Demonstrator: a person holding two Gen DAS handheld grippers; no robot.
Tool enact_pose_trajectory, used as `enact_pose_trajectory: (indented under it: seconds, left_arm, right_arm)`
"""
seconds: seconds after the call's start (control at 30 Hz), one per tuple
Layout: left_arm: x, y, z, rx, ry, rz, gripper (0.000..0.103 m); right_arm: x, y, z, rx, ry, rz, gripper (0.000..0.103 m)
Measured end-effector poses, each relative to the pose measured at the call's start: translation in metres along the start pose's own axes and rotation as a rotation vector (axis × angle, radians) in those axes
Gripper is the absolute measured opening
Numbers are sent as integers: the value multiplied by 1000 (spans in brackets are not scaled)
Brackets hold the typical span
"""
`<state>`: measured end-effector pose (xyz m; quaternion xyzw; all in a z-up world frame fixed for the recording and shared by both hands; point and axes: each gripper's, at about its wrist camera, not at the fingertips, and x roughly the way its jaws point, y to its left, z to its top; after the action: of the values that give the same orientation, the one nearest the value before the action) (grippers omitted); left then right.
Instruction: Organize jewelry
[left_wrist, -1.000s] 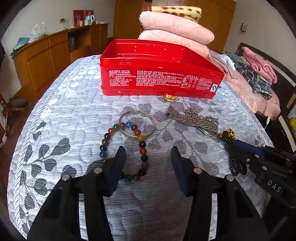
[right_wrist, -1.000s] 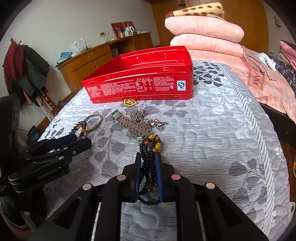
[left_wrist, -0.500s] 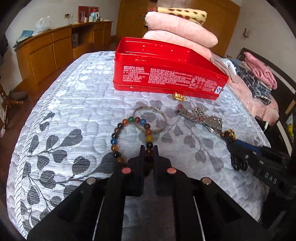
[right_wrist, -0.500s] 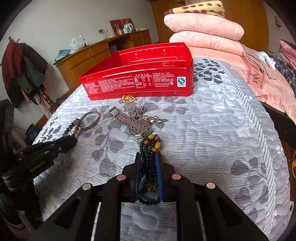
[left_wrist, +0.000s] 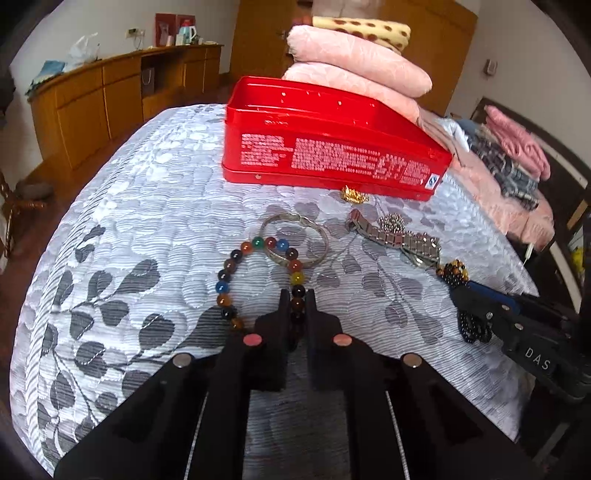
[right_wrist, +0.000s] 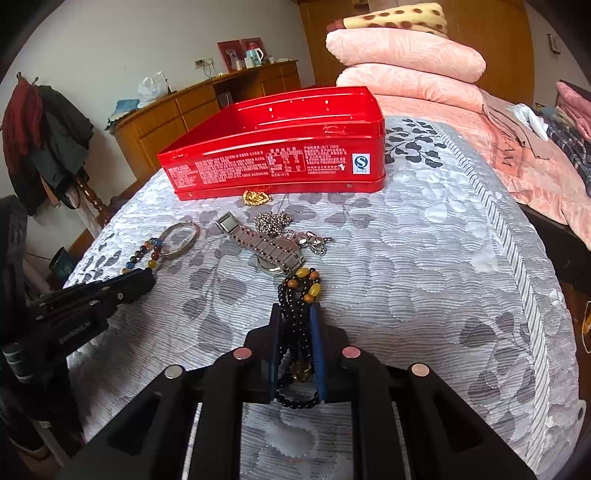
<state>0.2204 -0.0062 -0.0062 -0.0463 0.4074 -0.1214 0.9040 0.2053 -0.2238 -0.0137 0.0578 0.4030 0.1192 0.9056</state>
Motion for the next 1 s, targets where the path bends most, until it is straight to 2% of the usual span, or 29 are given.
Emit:
enact_pose_trajectory:
  seconds: [0.3,0.5,0.7,1.0]
  left_arm:
    - [-41,4,14,-32,-105,-86,6]
    - [-63,-5,35,-8,-179,-113,6]
    - [-67,-15,57,16,-228,-124,6]
    - [-58,-26,100,51,-275,-129,6]
  right_arm:
    - [-39,4,21,-31,-104,2,15]
    - [-51,5,42,-43,-157,9,15]
    - [-52,4,65,-48,-195,10,15]
    - [-32,6,107,-59,-202,17,15]
